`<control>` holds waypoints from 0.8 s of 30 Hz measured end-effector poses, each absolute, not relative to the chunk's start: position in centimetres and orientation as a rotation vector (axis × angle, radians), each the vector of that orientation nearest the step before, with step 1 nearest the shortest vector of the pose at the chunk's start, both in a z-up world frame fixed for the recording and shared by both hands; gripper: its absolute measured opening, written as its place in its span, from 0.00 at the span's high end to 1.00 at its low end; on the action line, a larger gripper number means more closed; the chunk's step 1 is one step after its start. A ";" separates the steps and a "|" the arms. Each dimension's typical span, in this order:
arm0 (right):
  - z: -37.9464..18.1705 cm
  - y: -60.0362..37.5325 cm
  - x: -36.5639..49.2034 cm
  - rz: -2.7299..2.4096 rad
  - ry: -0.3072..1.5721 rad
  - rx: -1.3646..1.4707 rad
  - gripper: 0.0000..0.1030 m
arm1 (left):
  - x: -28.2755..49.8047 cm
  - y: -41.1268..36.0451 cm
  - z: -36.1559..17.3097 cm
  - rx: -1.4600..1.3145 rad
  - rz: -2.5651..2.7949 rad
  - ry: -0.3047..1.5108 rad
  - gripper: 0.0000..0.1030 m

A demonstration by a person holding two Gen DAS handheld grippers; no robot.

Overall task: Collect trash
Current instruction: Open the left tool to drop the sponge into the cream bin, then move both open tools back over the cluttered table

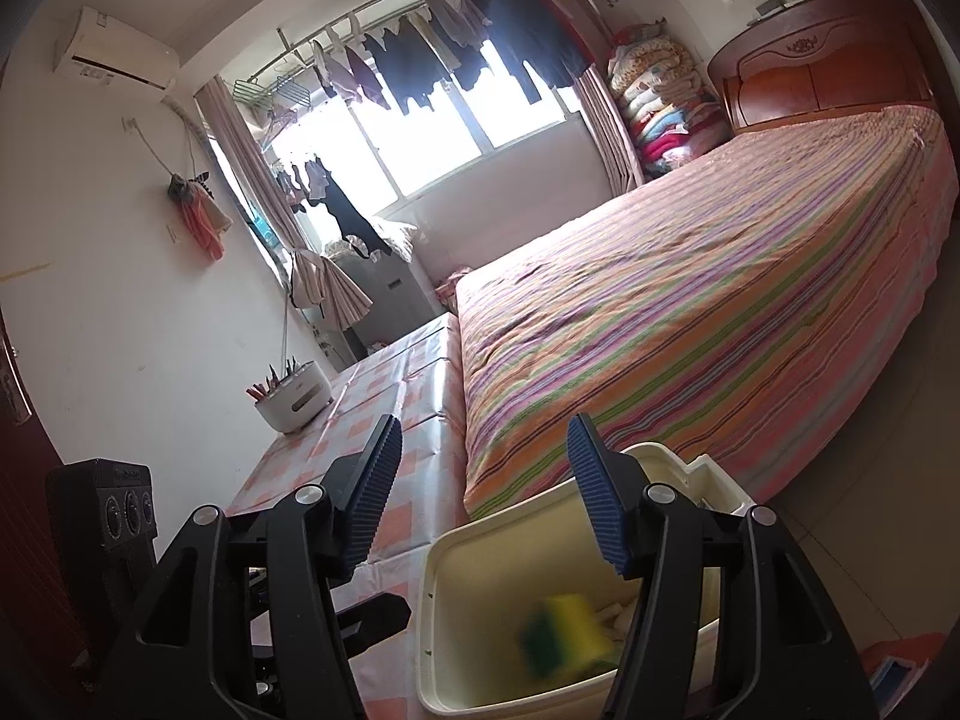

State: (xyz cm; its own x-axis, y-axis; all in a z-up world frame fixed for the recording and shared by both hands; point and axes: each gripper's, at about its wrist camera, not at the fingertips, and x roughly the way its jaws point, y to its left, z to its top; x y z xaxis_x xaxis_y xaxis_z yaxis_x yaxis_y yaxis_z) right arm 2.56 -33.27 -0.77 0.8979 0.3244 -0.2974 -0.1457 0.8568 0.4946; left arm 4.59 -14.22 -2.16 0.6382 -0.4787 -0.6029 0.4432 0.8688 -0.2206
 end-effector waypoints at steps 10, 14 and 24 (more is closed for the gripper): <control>-0.6 -32.7 2.5 0.243 0.379 0.480 0.06 | 4.1 -10.8 -1.9 -0.075 -0.434 0.668 0.22; -0.8 -32.4 3.0 0.248 0.394 0.506 0.05 | 4.5 -8.7 -1.9 -0.109 -0.386 0.687 0.22; -0.8 -29.5 3.8 0.289 0.421 0.497 0.05 | 3.4 -3.2 -1.1 -0.140 -0.203 0.516 0.07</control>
State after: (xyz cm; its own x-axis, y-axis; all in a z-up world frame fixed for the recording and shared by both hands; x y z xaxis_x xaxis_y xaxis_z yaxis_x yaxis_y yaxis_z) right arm 3.76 -29.53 -0.81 0.8748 0.3658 -0.3177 -0.1649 0.8414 0.5147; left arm 3.44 -3.24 -1.05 0.8506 -0.2272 -0.4741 0.1570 0.9704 -0.1834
